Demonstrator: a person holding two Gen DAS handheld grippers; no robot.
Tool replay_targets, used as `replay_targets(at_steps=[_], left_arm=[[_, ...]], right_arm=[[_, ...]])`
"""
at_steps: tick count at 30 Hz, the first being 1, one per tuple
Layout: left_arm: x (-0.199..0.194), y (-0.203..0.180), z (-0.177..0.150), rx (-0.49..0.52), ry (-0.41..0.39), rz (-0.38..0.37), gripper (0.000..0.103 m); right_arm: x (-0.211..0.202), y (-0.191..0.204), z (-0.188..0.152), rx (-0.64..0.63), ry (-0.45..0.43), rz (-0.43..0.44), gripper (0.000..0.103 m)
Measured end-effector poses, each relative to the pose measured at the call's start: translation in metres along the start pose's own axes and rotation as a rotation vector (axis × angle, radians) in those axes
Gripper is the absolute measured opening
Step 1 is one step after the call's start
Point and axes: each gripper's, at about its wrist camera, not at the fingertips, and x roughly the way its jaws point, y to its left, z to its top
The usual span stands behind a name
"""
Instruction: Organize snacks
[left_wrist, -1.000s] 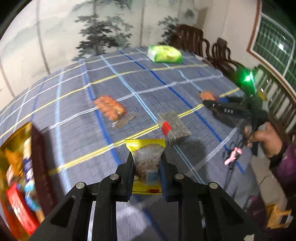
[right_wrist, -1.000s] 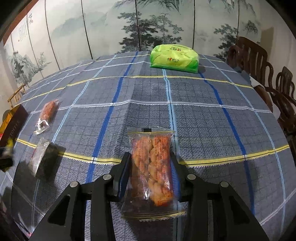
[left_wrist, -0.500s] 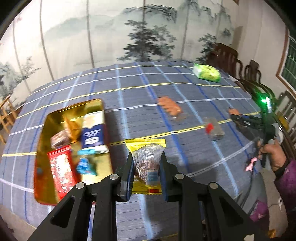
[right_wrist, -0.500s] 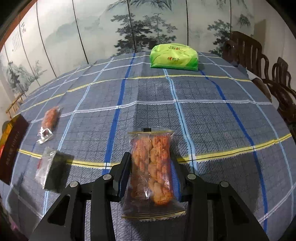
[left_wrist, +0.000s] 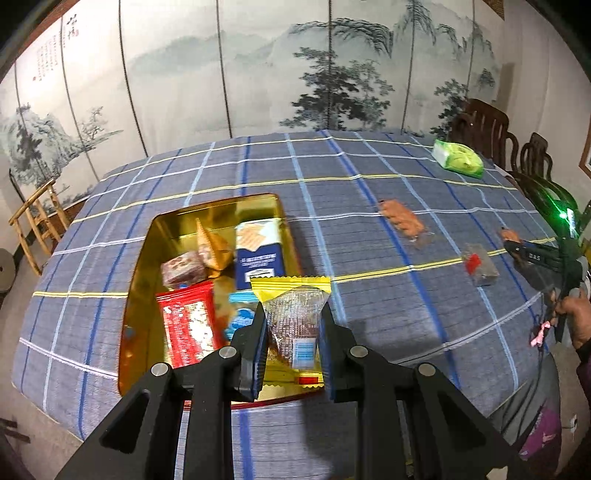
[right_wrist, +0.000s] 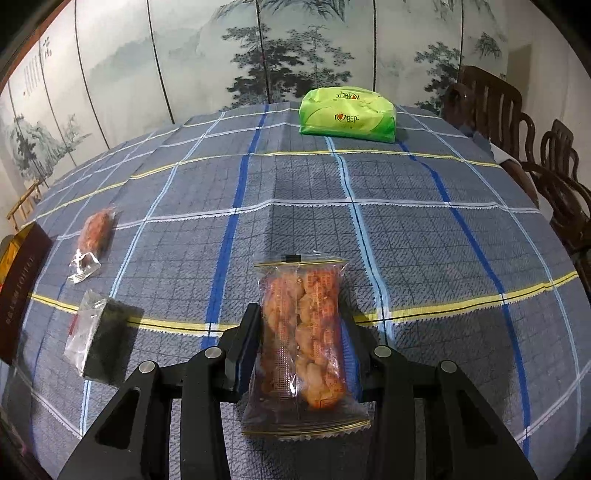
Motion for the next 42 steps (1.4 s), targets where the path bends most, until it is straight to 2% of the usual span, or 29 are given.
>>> replay_targets(at_steps=[12,19,27,42], left_arm=[[0.019,0.045,-0.004,-0.084,0.031,0.031,0.021],[0.031,0.062,-0.008,-0.129,0.066,0.015,0.021],[0.039,0.055,-0.005,-0.109,0.070,0.007,0.021],[0.066,0.065,0.019,-0.076,0.081,0.067,0.022]], right_arm=[[0.000,0.000,0.000,0.000,0.000,-0.001,0.041],[0.000,0.000,0.000,0.000,0.000,-0.001,0.041],[-0.001,0.000,0.000,0.001,0.000,0.001,0.041],[-0.001,-0.001,0.000,0.002,0.000,0.001,0.041]])
